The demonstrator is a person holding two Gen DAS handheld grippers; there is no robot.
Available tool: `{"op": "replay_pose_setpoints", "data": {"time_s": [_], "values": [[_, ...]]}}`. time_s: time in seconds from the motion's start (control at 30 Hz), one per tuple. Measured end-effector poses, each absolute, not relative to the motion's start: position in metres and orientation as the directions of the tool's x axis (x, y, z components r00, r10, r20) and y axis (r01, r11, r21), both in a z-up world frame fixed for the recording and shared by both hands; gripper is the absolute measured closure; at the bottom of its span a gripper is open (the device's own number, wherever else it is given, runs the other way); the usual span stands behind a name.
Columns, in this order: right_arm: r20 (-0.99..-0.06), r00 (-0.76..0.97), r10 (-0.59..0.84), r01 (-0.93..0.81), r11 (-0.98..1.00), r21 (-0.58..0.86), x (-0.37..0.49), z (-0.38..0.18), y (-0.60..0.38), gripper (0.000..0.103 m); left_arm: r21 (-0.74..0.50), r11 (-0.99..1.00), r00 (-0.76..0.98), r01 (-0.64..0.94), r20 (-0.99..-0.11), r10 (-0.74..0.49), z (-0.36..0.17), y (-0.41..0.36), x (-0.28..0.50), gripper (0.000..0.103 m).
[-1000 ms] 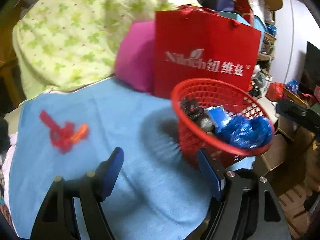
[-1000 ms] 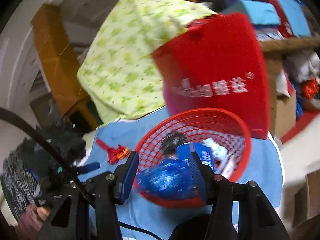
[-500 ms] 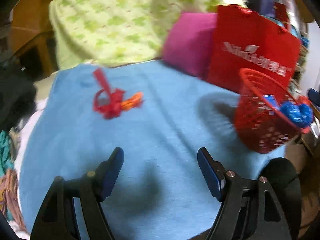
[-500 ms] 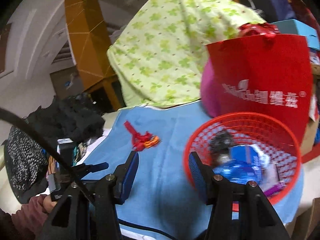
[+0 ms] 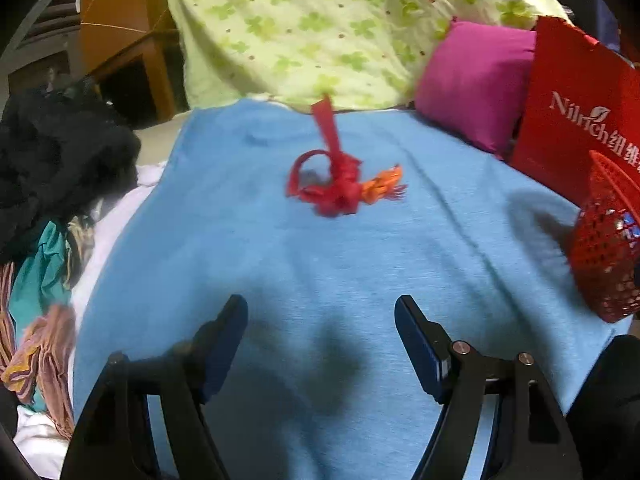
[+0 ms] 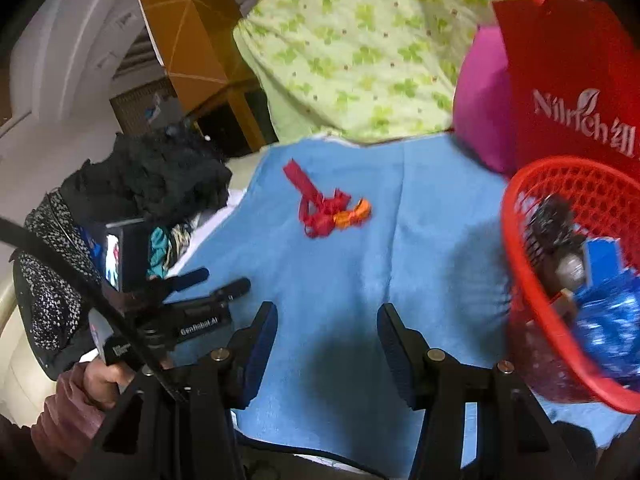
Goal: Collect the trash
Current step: 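Move both tools back over the blanket toward the red ribbon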
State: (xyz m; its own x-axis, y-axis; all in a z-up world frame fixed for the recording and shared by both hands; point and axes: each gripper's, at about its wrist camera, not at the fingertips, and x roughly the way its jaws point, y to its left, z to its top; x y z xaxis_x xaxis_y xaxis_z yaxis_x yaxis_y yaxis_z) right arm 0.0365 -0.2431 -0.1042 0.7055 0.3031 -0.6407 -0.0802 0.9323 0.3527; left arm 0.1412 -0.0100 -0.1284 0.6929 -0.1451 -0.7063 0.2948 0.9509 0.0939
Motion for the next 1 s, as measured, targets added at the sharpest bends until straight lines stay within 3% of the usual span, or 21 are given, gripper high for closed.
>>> {"op": "replay_pose_setpoints", "data": {"time_s": [0.43, 1.0], "values": [[-0.724, 0.629, 0.285, -0.059, 0.945, 0.32, 0.098, -0.14, -0.219, 0.046, 0.099, 0.962, 0.702, 0.256, -0.702, -0.115, -0.14, 0.007, 0.184, 0.027], [-0.743, 0.615, 0.264, 0.032, 0.933, 0.358, 0.213, -0.16, -0.22, 0.046, 0.103, 0.966, 0.671, 0.238, -0.736, -0.087, -0.157, 0.005, 0.254, 0.027]]}}
